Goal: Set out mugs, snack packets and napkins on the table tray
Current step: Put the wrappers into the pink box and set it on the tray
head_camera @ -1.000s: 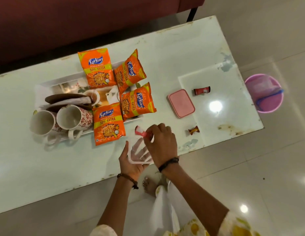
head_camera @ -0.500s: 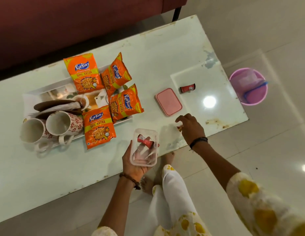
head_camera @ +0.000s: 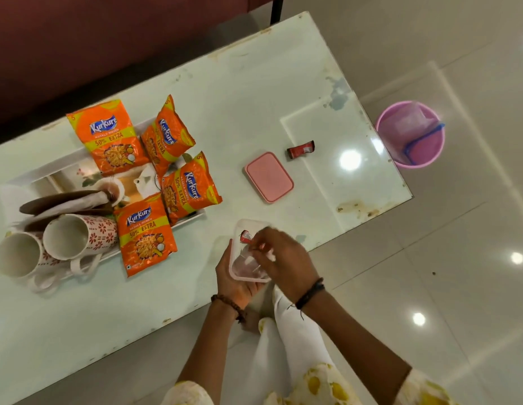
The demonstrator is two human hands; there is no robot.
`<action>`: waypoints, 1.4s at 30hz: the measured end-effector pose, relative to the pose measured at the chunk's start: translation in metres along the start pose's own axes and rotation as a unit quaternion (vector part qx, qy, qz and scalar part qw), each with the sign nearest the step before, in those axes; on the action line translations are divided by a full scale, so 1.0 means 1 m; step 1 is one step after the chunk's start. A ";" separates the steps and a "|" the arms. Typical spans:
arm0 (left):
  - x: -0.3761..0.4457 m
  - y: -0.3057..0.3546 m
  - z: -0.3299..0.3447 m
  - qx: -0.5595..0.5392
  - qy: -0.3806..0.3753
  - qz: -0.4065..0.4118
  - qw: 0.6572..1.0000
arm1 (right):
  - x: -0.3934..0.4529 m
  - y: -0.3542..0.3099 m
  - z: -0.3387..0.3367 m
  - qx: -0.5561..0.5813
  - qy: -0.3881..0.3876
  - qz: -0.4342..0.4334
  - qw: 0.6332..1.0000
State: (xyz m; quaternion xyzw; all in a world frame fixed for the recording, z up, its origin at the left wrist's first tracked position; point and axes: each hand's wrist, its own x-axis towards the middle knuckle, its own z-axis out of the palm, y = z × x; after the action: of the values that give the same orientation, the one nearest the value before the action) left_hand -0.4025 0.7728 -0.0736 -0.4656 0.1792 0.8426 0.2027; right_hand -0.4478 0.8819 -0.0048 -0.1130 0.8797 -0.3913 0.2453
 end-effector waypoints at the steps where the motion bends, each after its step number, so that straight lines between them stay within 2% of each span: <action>1: 0.004 -0.001 0.001 0.011 0.002 0.003 1.000 | 0.000 0.001 0.002 -0.009 -0.013 0.000 1.000; 3: 0.011 -0.002 0.003 0.011 -0.003 -0.007 1.000 | 0.009 0.005 -0.003 -0.005 0.014 0.009 1.000; 6: 0.019 0.002 0.011 -0.016 -0.053 -0.031 0.998 | 0.040 0.013 -0.024 0.003 0.103 0.035 0.994; 10: 0.029 0.008 0.015 -0.035 -0.111 -0.055 0.992 | 0.105 0.038 -0.060 -0.094 0.168 0.025 0.981; 12: 0.034 0.011 0.018 -0.033 -0.109 -0.058 0.992 | 0.140 0.056 -0.074 -0.171 0.159 0.020 0.972; 17: 0.039 0.015 0.026 -0.026 -0.115 -0.053 0.992 | 0.172 0.099 -0.076 -0.291 0.056 0.091 0.951; 20: 0.041 0.018 0.025 -0.022 -0.122 -0.043 0.991 | 0.155 0.106 -0.067 -0.251 0.081 0.138 0.955; 23: 0.039 0.021 0.022 -0.020 -0.132 -0.029 0.991 | 0.126 0.087 -0.060 -0.100 0.152 0.172 0.968; 26: 0.040 0.021 0.015 -0.027 -0.104 -0.034 0.994 | 0.084 0.044 -0.046 -0.022 0.205 0.038 0.978; 27: 0.042 0.021 0.012 -0.027 -0.087 -0.032 0.995 | 0.069 0.030 -0.041 -0.020 0.188 -0.001 0.982; 29: 0.046 0.020 0.007 -0.012 -0.062 -0.026 0.998 | 0.043 0.012 -0.028 -0.046 0.107 -0.031 0.993; 31: 0.048 0.019 0.005 -0.008 -0.064 -0.016 0.998 | 0.030 0.006 -0.018 -0.083 0.014 -0.010 0.996; 32: 0.050 0.019 0.004 -0.009 -0.063 -0.013 0.998 | 0.028 0.006 -0.016 -0.084 -0.003 0.001 0.996; 38: 0.051 0.025 -0.002 -0.022 -0.054 -0.026 0.998 | 0.077 0.002 -0.033 -0.052 0.104 0.007 0.993; 40: 0.045 0.028 0.001 -0.033 -0.067 -0.037 0.997 | 0.110 0.010 -0.034 -0.060 0.106 0.031 0.992; 42: 0.038 0.029 0.003 -0.043 -0.083 -0.042 0.995 | 0.139 0.020 -0.028 -0.094 0.075 0.062 0.991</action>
State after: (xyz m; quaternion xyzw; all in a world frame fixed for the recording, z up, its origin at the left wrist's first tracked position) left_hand -0.4379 0.7560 -0.1014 -0.4095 0.1062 0.8759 0.2319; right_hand -0.5816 0.8582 -0.0513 -0.0511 0.9338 -0.2984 0.1909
